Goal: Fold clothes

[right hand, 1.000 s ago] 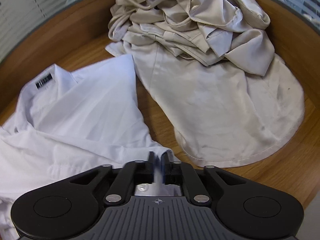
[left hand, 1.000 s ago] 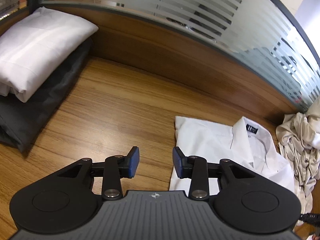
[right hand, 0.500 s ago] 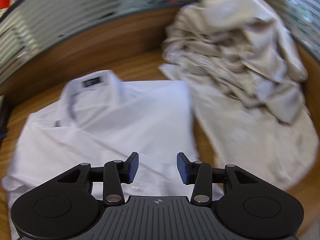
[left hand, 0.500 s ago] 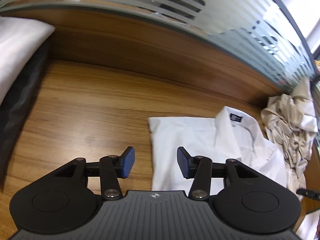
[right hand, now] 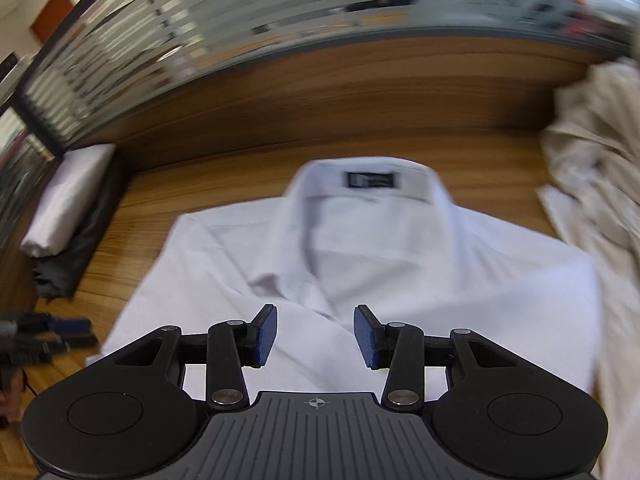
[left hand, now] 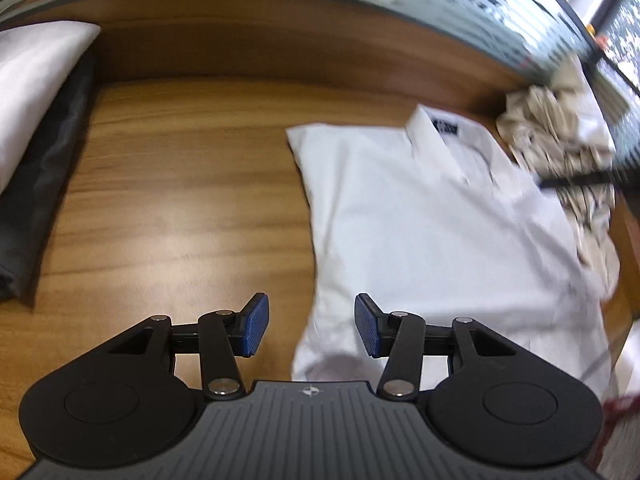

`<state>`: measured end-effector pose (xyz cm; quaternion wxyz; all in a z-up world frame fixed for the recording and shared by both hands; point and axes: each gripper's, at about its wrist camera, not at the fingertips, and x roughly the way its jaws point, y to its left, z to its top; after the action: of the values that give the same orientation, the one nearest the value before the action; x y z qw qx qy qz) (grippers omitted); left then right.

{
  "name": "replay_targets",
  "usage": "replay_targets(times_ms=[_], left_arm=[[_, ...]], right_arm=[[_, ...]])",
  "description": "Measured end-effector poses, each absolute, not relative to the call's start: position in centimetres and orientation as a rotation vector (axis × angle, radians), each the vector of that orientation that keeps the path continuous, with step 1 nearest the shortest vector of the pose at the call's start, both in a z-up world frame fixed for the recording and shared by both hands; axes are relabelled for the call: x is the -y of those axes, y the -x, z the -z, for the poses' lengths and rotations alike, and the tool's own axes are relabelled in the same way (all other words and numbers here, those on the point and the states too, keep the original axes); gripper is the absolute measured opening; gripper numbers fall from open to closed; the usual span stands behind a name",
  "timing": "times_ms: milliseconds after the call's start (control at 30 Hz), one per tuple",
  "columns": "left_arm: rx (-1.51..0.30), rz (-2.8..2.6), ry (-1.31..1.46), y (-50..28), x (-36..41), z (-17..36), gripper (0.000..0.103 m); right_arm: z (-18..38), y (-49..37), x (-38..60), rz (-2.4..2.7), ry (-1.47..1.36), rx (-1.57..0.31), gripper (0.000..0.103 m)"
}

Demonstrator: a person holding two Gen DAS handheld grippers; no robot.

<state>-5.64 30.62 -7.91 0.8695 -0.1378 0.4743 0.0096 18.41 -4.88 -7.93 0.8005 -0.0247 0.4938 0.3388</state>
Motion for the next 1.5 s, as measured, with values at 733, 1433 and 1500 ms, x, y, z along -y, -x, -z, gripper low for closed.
replay_targets(times_ms=[733, 1433, 1500], left_arm=[[-0.825, -0.199, 0.208, 6.4, -25.6, 9.4, 0.025], [-0.791, -0.386, 0.507, 10.2, -29.7, 10.1, 0.011], [-0.793, -0.385, 0.530, 10.4, -30.0, 10.3, 0.014]], right_arm=[[13.8, -26.4, -17.5, -1.130, 0.192, -1.267, 0.045], [15.7, -25.9, -25.2, -1.237, 0.230, -1.313, 0.005], [16.0, -25.9, -25.4, -1.220, 0.241, -1.292, 0.006]])
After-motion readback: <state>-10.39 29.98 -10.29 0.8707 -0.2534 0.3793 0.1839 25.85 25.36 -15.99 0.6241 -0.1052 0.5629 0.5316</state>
